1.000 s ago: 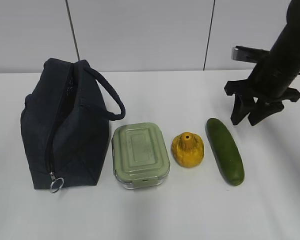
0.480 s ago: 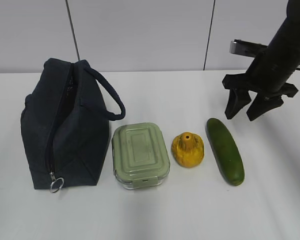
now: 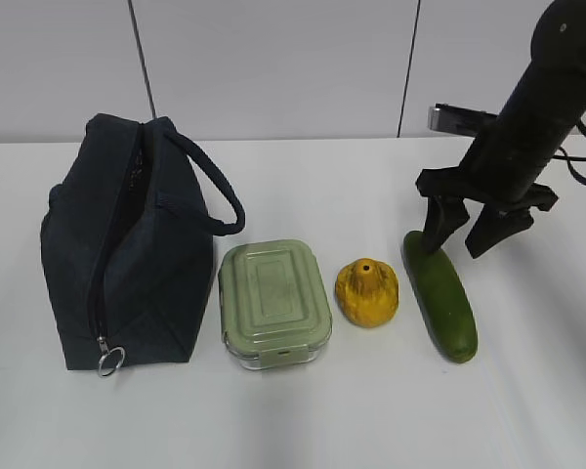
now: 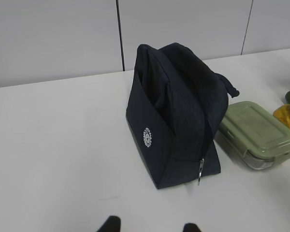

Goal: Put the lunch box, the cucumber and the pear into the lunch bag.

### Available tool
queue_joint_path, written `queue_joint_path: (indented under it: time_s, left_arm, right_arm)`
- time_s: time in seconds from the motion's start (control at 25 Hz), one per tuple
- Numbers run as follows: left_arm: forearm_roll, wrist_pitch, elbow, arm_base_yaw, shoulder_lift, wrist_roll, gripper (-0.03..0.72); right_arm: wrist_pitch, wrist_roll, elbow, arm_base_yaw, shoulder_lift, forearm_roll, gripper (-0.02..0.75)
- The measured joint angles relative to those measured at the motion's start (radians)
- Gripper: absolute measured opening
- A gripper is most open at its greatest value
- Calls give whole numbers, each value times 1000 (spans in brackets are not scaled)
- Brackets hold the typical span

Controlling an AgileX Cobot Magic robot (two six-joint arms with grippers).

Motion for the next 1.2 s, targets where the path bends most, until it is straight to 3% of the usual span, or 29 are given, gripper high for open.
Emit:
queue_joint_path:
  time_s: [0.76,1.0,1.2]
  left_arm:
    - [0,0,0,0,0,0,242]
    - [0,0,0,0,0,0,242]
    - [0,0,0,0,0,0,242]
  right_arm:
    - [-40,25,-2,55,136,-56,484]
    - [-30,50,-10,55,152,-108,351]
    - [-50,60,-14,55,106,-143,344]
